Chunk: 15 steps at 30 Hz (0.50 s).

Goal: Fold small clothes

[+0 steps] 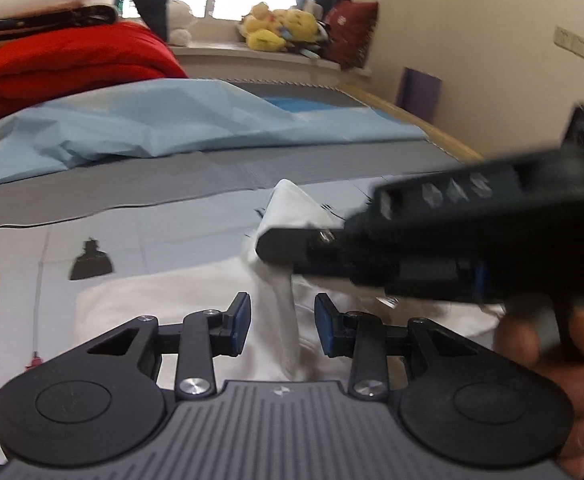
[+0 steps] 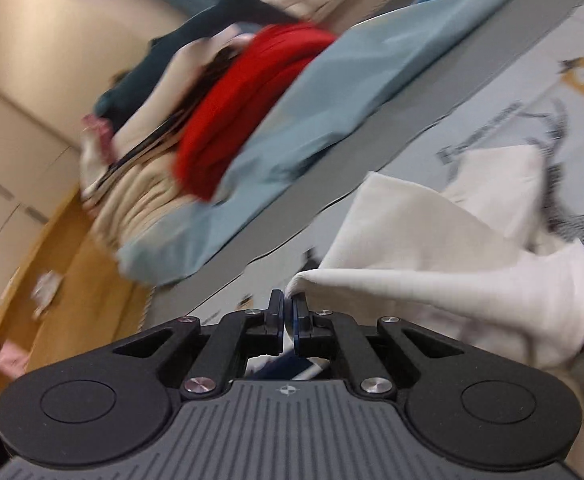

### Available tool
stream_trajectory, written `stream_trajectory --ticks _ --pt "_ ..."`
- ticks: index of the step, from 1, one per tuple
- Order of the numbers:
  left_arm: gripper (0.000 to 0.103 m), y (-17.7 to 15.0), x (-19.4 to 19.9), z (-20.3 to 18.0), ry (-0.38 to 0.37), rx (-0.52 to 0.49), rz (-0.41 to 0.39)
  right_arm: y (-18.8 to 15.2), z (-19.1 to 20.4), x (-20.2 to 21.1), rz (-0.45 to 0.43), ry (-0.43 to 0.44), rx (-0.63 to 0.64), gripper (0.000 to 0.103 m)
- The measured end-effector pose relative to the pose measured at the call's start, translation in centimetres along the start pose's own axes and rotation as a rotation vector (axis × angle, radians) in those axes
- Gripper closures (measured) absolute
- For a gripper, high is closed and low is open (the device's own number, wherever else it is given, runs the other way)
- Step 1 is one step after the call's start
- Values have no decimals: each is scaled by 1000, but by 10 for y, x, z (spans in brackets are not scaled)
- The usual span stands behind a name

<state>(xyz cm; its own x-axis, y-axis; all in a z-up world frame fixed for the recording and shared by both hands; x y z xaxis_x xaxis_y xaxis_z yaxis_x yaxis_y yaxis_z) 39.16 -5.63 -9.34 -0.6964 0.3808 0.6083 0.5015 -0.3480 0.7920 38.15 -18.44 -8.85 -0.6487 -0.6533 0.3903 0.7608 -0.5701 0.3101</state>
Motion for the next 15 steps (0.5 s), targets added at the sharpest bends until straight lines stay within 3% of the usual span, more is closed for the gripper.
stream_trajectory --ticks 2,4,6,9,10,13,15 --pt "99 1 4 12 25 9 1 -3 6 -4 43 44 4 99" --pt "99 0 7 26 63 20 12 -8 13 -6 77 70 20 96" --pt "99 -2 11 46 106 50 35 -9 17 -10 88 37 54 90" --pt "99 -12 22 98 237 142 99 -10 15 -13 87 -20 92 68" --pt "99 -18 28 119 291 183 118 -10 14 -12 73 -42 100 66" --pt "99 -54 67 207 597 379 241 -8 5 -14 41 -113 125 66" --pt "98 -96 115 270 853 608 317 -6 -5 -15 12 -218 155 66"
Point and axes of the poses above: each gripper's, at about its wrist camera, not at the fingertips, and x roughly against the way its jaws point, z to its left, y to its top, the point moved 6 cm from there along -x, roughly the way its jaws point, and after that the axes turned 13 degrees about -x, right-handed, at the moved point
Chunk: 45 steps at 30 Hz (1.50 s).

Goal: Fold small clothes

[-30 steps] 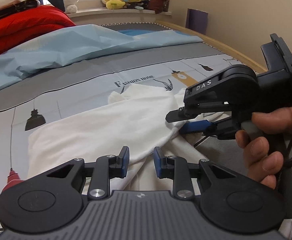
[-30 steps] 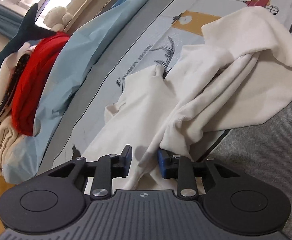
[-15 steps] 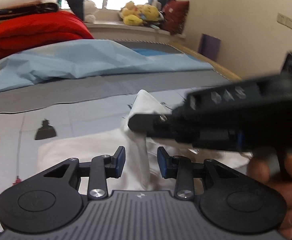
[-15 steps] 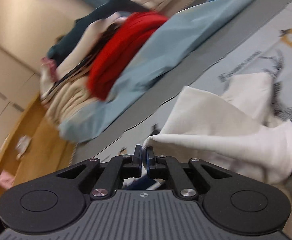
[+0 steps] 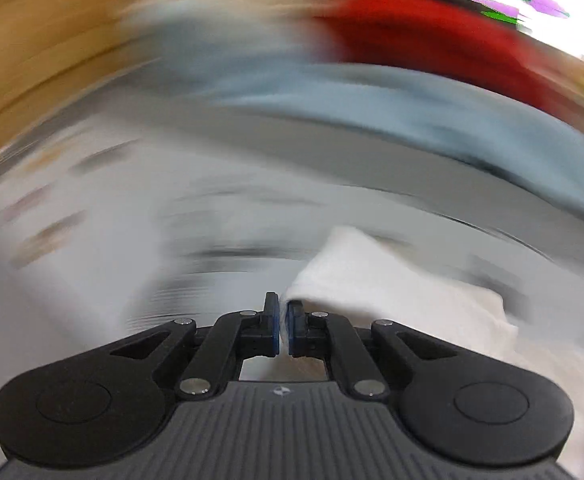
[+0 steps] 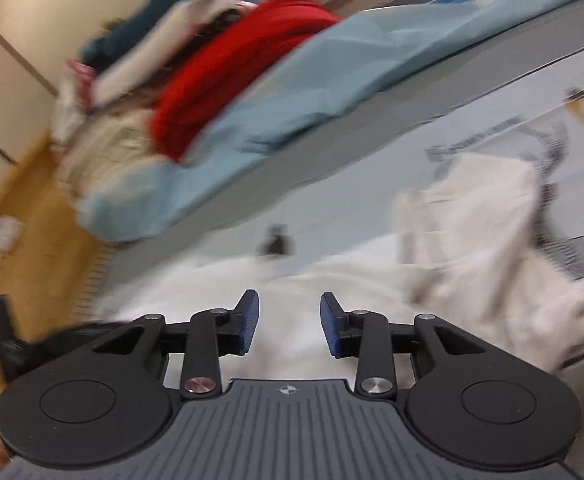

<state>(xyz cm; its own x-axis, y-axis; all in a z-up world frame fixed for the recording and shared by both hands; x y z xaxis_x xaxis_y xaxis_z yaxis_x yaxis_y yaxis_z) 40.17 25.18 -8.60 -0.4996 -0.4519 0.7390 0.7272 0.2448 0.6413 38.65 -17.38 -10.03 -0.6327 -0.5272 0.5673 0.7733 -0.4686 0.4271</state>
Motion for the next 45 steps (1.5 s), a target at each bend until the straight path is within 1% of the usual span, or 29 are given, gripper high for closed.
stream_trajectory --ticks 1,2,3,4,5,6,7,8,10,11,14,16,18,20,23,24,26,28,30,32,34,35,37,38,39,40,41,43,45 --pt "94 -3 -9 40 124 106 46 0 -5 -2 -5 -47 6 66" --pt "89 -8 -16 75 200 209 84 -1 -10 -4 -5 -94 4 66" --pt "89 -14 -18 100 252 285 121 -1 -17 -6 -3 -147 -1 66" --pt "89 -16 -17 111 280 323 131 -2 -23 -10 -1 -192 -5 66" --pt "88 -16 -12 115 282 332 123 -3 -29 -10 -1 -224 -13 66" --pt "79 -13 -8 109 259 306 110 -4 -35 -11 -2 -248 -27 66" --pt "74 -9 -5 97 217 267 97 -4 -40 -12 -1 -273 -40 66" --pt "66 -5 -2 82 158 232 81 -4 -43 -13 0 -292 -45 66" --pt "65 -1 0 45 27 176 58 -5 -49 -13 -4 -331 -48 66" --pt "65 -5 3 23 -56 132 61 -6 -51 -13 -6 -343 -48 67" --pt "63 -17 4 -43 -321 -1 108 -8 -54 -13 -7 -357 -50 67" --pt "63 -30 4 -73 -418 -65 130 -7 -52 -18 -6 -369 -43 68" --pt "54 -44 5 -96 -475 -138 153 -6 -53 -16 -8 -378 -47 68" --pt "53 -55 8 -110 -506 -192 166 -5 -54 -13 -11 -376 -58 68" --pt "56 -67 7 -117 -484 -279 155 -1 -54 -10 -17 -370 -61 68" --pt "73 -70 4 -118 -469 -303 155 1 -54 -8 -23 -368 -62 68" --pt "103 -69 -6 -114 -447 -320 155 5 -56 -4 -38 -366 -74 68" --pt "103 -64 -16 -107 -465 -276 167 10 -59 2 -56 -368 -87 68" --pt "103 -61 -16 -103 -445 -287 156 14 -63 7 -72 -367 -101 68" --pt "103 -52 -17 -101 -363 -353 125 19 -67 14 -94 -374 -113 68" --pt "103 -46 -23 -89 -275 -359 117 24 -71 21 -124 -397 -110 68" --pt "103 -44 -27 -77 -189 -347 118 27 -74 25 -137 -405 -113 68" --pt "103 -36 -33 -49 26 -352 78 35 -82 36 -179 -427 -135 68" --pt "103 -32 -32 -42 17 -317 79 38 -87 41 -199 -441 -140 68" --pt "103 -29 -29 -38 -65 -245 87 42 -92 46 -221 -459 -142 67" --pt "103 -25 -20 -39 -187 -169 82 46 -99 52 -240 -484 -141 67" --pt "103 -20 -9 -46 -277 -153 55 51 -106 58 -254 -505 -141 67" --pt "99 -17 16 -70 -422 -216 -4 59 -120 70 -280 -548 -131 67" --pt "90 -23 27 -96 -546 -264 12 67 -134 81 -302 -598 -101 66"
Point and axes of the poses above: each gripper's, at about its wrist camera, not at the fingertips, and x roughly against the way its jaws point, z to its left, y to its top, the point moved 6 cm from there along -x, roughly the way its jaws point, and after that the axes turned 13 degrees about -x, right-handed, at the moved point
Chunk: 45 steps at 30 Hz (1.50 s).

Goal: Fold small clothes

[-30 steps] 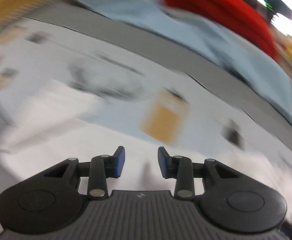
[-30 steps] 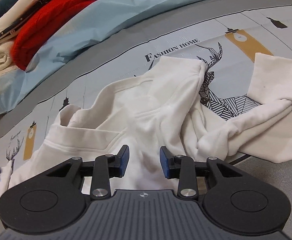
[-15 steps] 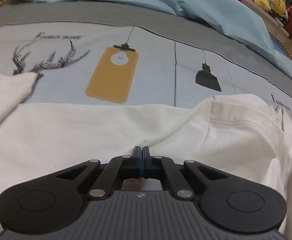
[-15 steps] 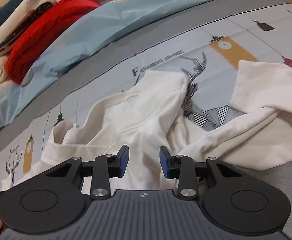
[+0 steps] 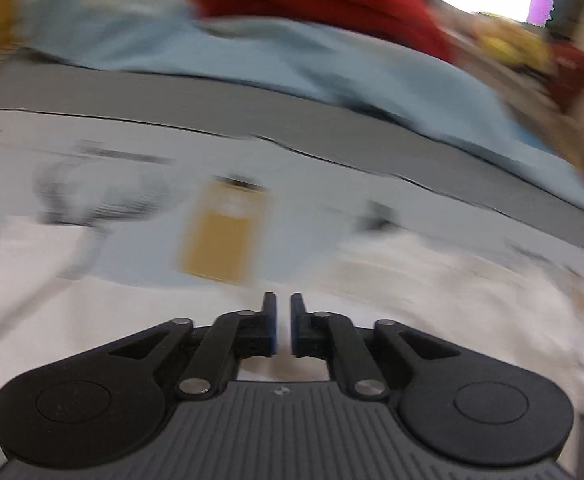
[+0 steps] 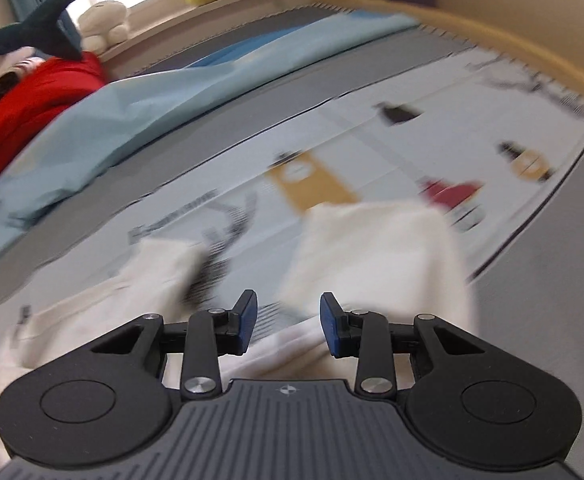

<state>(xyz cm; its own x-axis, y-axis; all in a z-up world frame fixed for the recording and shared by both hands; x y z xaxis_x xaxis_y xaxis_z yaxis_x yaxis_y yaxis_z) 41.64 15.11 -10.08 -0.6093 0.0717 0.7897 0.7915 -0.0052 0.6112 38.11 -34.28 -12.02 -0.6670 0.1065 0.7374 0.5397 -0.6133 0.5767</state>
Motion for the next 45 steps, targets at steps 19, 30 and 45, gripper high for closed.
stream_trajectory --ticks 19,30,45 --pt "82 -49 -38 -47 -28 -184 278 30 -99 -36 -3 -205 132 96" --pt "82 -49 -41 -52 -14 -206 275 86 -238 8 -222 -213 -585 98" --pt "81 -49 -41 -55 -1 -227 272 72 -350 37 -362 -191 -1097 69"
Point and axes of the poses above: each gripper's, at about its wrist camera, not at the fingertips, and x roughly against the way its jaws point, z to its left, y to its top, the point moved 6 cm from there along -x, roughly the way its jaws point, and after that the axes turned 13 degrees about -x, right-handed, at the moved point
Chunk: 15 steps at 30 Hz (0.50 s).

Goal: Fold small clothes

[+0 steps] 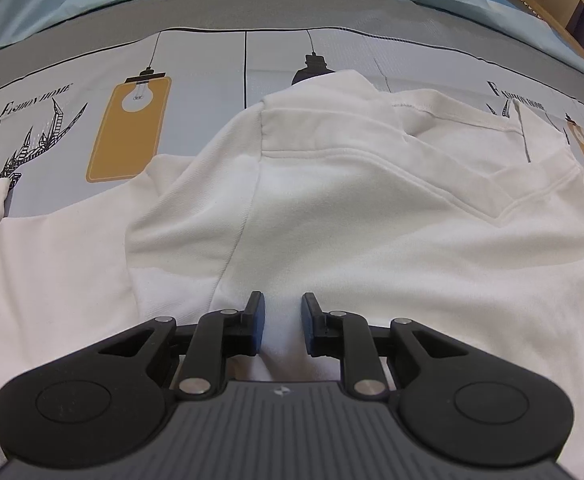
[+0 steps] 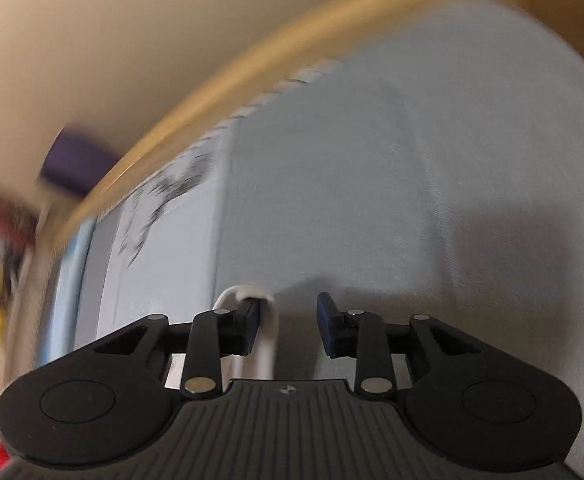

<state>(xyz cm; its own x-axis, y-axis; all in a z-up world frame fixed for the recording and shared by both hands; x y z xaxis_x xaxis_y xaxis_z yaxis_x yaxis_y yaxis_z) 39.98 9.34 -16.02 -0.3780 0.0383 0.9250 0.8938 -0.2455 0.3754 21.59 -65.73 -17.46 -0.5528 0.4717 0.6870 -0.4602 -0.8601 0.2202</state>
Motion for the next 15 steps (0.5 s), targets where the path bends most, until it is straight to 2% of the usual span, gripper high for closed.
stream_trajectory --ticks 3,5,8,9,10,11,13,15 --pt "80 0 0 -2 9 -5 0 18 -16 7 -120 -84 -23 69" --pt "80 0 0 -3 13 -7 0 23 -14 18 -207 -115 20 69" --pt "80 0 0 -3 16 -6 0 26 6 40 -333 -74 113 69" --pt "79 0 0 -3 17 -9 0 28 13 43 -345 -42 141 69" --pt "79 0 0 -3 19 -11 -1 24 21 44 -323 9 166 69" --pt "79 0 0 -4 21 -13 -1 17 30 40 -266 73 179 69" --pt "79 0 0 -4 25 -17 -2 -6 46 18 -47 204 204 69" --pt "79 0 0 -5 28 -22 -3 -31 52 -6 142 249 223 69"
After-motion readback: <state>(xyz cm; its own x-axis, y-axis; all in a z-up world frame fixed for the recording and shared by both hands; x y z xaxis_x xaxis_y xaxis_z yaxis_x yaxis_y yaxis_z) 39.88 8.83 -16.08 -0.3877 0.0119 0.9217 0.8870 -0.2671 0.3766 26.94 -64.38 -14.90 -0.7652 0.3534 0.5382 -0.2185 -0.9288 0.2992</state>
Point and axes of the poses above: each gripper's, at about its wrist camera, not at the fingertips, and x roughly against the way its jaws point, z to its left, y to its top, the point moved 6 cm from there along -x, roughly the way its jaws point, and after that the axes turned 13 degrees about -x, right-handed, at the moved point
